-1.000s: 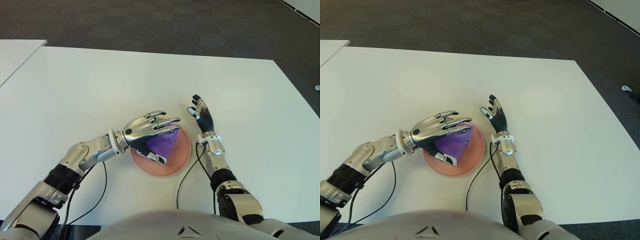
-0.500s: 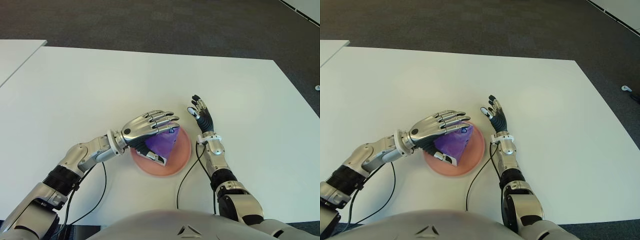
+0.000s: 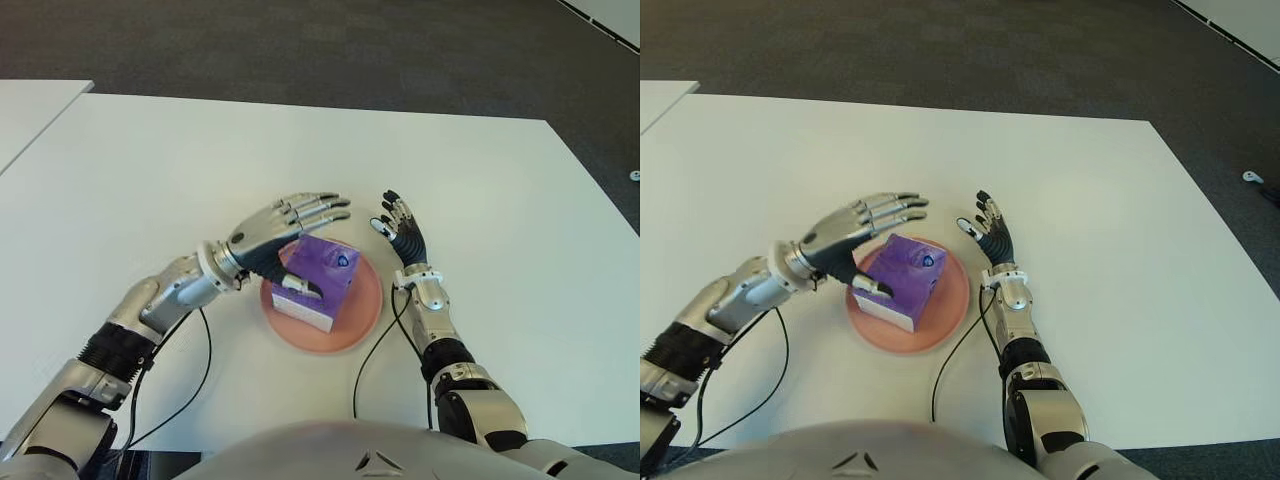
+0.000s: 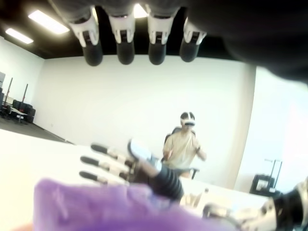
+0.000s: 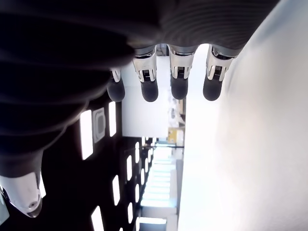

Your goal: Put the tissue paper into the plate.

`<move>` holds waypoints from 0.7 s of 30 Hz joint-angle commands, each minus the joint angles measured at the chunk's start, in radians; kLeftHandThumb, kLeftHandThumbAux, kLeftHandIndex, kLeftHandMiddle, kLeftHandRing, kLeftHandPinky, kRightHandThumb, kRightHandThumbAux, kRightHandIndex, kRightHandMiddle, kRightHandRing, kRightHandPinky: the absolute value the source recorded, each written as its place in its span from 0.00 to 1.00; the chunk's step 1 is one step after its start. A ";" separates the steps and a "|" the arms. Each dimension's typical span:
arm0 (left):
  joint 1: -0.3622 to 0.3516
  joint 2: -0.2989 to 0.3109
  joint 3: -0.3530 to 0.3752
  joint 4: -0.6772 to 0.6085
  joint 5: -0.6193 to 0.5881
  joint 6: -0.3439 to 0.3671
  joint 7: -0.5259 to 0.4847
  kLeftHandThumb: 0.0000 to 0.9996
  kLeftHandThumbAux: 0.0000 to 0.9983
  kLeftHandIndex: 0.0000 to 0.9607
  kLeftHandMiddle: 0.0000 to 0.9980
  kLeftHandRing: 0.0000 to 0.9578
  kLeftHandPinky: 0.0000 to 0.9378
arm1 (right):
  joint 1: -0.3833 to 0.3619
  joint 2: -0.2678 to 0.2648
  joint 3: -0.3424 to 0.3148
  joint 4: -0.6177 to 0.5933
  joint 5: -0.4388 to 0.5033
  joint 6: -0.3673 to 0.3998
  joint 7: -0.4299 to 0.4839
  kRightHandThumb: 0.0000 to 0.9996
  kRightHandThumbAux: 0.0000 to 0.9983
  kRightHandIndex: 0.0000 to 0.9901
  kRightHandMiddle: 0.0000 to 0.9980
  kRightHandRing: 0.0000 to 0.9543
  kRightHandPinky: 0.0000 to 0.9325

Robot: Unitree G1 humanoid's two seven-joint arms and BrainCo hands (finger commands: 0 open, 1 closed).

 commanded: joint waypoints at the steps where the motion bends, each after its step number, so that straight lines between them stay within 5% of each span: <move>1: -0.013 -0.099 0.111 0.076 -0.522 0.221 -0.189 0.15 0.24 0.00 0.00 0.00 0.00 | 0.137 0.023 0.006 0.073 -0.001 0.102 -0.010 0.00 0.59 0.00 0.00 0.00 0.00; 3: 0.016 -0.118 0.145 0.008 -0.573 0.244 -0.147 0.13 0.25 0.00 0.00 0.00 0.00 | 0.138 0.024 0.006 0.072 -0.002 0.098 -0.010 0.00 0.59 0.00 0.00 0.00 0.00; 7: 0.187 -0.175 0.150 -0.135 -0.606 0.212 -0.057 0.09 0.26 0.00 0.00 0.00 0.00 | 0.143 0.028 0.007 0.056 0.000 0.104 -0.010 0.00 0.59 0.00 0.00 0.00 0.00; 11: 0.132 -0.197 0.228 -0.066 -0.734 0.312 -0.099 0.05 0.27 0.00 0.00 0.00 0.00 | 0.157 0.035 0.011 0.035 -0.002 0.111 -0.015 0.00 0.59 0.00 0.00 0.00 0.00; 21: 0.105 -0.265 0.354 0.113 -0.776 0.317 -0.168 0.00 0.36 0.00 0.00 0.00 0.00 | 0.172 0.037 0.018 0.004 -0.003 0.130 -0.019 0.00 0.60 0.00 0.00 0.00 0.00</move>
